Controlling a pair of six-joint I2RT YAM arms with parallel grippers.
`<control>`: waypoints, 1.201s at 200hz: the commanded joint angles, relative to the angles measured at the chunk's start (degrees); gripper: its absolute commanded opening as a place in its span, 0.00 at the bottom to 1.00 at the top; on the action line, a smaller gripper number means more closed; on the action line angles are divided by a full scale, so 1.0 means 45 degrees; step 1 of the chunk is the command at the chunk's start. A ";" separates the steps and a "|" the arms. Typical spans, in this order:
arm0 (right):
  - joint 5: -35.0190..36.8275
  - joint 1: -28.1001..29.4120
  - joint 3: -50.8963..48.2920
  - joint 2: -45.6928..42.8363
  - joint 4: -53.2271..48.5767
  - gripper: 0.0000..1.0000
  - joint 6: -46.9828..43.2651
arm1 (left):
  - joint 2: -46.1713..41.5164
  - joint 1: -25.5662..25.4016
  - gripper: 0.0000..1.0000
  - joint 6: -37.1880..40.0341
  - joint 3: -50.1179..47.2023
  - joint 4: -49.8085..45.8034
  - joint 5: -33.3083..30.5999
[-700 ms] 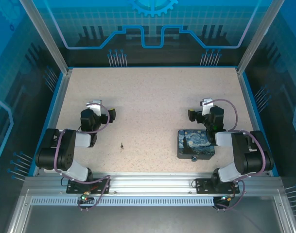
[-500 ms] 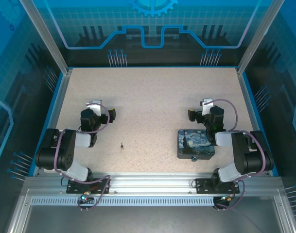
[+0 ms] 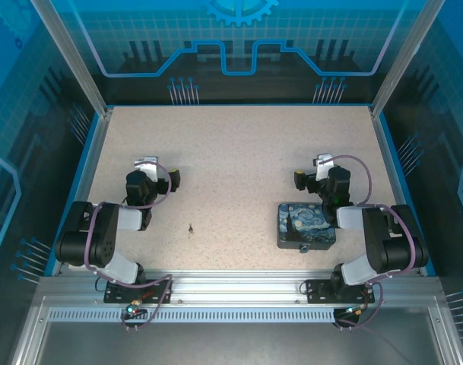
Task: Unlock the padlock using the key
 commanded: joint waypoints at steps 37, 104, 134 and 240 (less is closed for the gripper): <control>0.0112 -0.0248 0.0470 -0.0399 -0.0860 1.00 0.0079 | 0.0024 0.0071 0.99 -0.0097 0.0187 0.0145 -0.0165; 0.0663 -0.0604 0.2205 -0.3373 -0.6945 1.00 0.2674 | -0.1777 0.0081 0.99 -0.0325 0.1194 -0.3134 -0.0792; -0.0559 -0.1358 0.3761 -0.4126 -1.0477 1.00 0.5112 | -0.3120 0.0091 0.99 -0.0881 0.2387 -0.6073 -0.0495; -0.2196 -0.1800 0.4250 -0.6269 -1.8731 0.97 0.9457 | -0.4065 -0.4766 0.99 -0.6428 0.6488 -1.4239 -0.0626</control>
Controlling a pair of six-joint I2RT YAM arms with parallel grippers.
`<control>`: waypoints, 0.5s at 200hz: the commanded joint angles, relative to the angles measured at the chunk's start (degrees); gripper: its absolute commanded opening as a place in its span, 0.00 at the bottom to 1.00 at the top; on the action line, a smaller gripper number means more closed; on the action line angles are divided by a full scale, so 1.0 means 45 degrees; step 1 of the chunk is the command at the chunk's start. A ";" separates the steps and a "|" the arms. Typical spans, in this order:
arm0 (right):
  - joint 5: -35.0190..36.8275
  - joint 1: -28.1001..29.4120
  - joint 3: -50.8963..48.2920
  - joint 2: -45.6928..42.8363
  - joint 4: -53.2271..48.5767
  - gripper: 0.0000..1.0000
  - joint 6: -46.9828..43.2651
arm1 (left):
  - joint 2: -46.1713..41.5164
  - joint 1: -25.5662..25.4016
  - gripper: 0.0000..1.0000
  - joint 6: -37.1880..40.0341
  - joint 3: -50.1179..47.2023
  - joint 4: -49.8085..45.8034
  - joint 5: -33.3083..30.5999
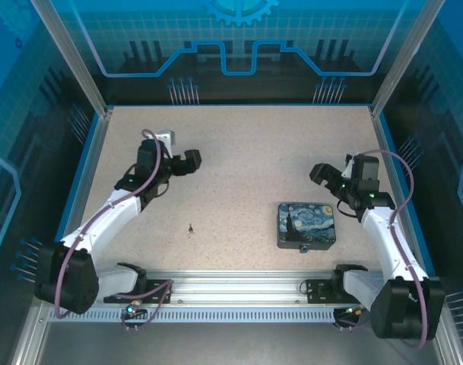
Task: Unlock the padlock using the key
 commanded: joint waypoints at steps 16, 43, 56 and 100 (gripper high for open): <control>0.0710 -0.0067 -0.0333 -0.0757 -0.4170 0.97 0.2086 | 0.0029 -0.1918 0.99 -0.2857 0.0714 -0.2354 -0.0226; 0.1203 -0.0046 -0.1007 -0.1347 -0.4593 0.97 0.2732 | 0.0244 -0.3418 0.99 -0.3947 0.1043 -0.2945 -0.0273; 0.1541 0.0001 -0.1138 -0.1451 -0.4960 0.98 0.2884 | 0.0423 -0.4150 0.99 -0.4325 0.1147 -0.2976 -0.0352; 0.1997 0.0326 -0.1335 -0.1827 -0.5599 0.99 0.3028 | 0.1511 -0.6065 0.99 -0.5299 0.1554 -0.2266 -0.0567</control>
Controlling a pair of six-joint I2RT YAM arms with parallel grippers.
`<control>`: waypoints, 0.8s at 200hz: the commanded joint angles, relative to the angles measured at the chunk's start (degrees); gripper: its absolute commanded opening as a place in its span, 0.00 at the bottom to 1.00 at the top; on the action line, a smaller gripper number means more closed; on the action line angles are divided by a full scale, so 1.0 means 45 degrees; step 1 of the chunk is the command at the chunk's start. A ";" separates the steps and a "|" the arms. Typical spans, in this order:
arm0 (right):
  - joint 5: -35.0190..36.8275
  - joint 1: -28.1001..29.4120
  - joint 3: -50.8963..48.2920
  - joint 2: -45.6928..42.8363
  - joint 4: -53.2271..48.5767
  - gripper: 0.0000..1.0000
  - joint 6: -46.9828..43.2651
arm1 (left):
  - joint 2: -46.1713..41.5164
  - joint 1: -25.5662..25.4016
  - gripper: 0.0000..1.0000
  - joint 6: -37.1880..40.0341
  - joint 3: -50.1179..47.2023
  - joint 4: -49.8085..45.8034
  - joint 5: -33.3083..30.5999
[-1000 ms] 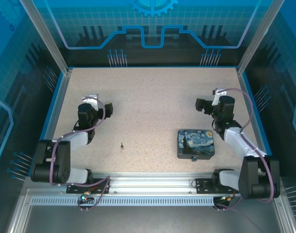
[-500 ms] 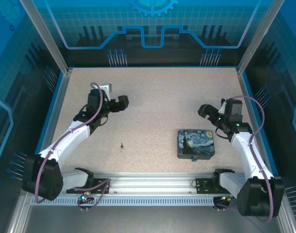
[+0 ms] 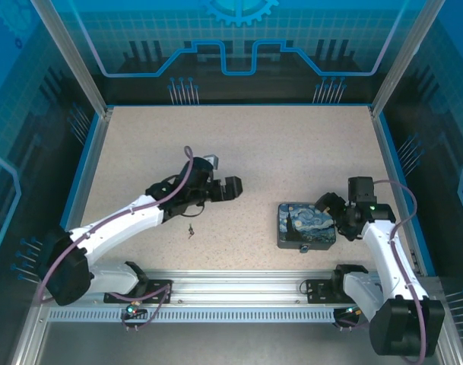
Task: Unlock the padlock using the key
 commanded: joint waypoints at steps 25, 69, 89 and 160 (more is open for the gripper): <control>-0.0198 0.0779 -0.0307 -0.0234 -0.0442 0.98 0.0510 | 0.1358 -0.1099 0.99 -0.1513 0.0699 0.0711 -0.0031; -0.0243 0.2576 -0.0474 0.0301 0.0579 0.97 0.1865 | 0.1907 -0.1204 0.99 -0.2523 0.0212 0.1709 0.1146; -0.0204 0.3631 -0.0412 0.0755 0.1350 0.97 0.2695 | 0.1903 -0.1229 0.99 -0.3075 -0.0198 0.2127 0.1546; -0.0137 0.6377 0.1926 0.4180 0.3441 0.98 0.4316 | 0.2251 -0.1087 0.99 -0.4119 -0.1269 0.3717 0.2052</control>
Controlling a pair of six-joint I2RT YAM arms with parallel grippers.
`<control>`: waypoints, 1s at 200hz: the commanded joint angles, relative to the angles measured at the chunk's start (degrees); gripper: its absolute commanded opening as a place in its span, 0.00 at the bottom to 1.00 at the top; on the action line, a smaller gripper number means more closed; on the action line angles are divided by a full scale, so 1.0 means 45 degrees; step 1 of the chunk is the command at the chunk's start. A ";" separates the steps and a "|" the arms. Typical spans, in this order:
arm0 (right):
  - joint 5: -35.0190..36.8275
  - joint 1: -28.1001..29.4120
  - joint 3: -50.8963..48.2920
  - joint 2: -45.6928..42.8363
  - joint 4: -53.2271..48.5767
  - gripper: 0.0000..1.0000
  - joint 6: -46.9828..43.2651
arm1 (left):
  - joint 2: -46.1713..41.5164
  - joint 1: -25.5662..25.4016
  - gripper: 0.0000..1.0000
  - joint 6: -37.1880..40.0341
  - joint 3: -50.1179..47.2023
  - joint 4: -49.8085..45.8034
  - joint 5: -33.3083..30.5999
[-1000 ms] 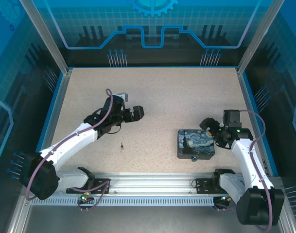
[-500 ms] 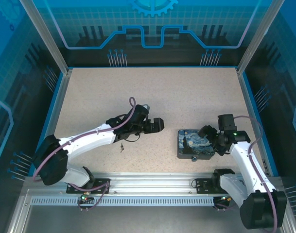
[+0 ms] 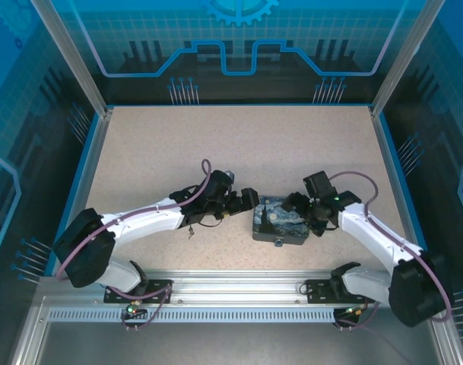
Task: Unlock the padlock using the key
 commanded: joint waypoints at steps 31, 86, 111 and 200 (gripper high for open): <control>-0.0395 0.1042 0.2587 0.2615 0.1679 0.98 0.1021 | 0.0974 0.0769 0.99 -0.1084 -0.0362 0.2190 0.1109; -0.0927 0.0966 0.4447 0.5222 0.2774 0.98 0.2003 | 0.2513 0.2820 0.99 -0.2154 0.0127 0.4481 0.2299; -0.1223 0.0850 0.5812 0.6684 0.2909 0.97 0.2347 | 0.3229 0.3440 0.99 -0.2051 0.0857 0.4860 0.2399; -0.1887 -0.0224 0.8721 0.9632 0.3134 0.98 0.2620 | 0.4875 0.4387 0.99 -0.1528 0.2656 0.4869 0.2500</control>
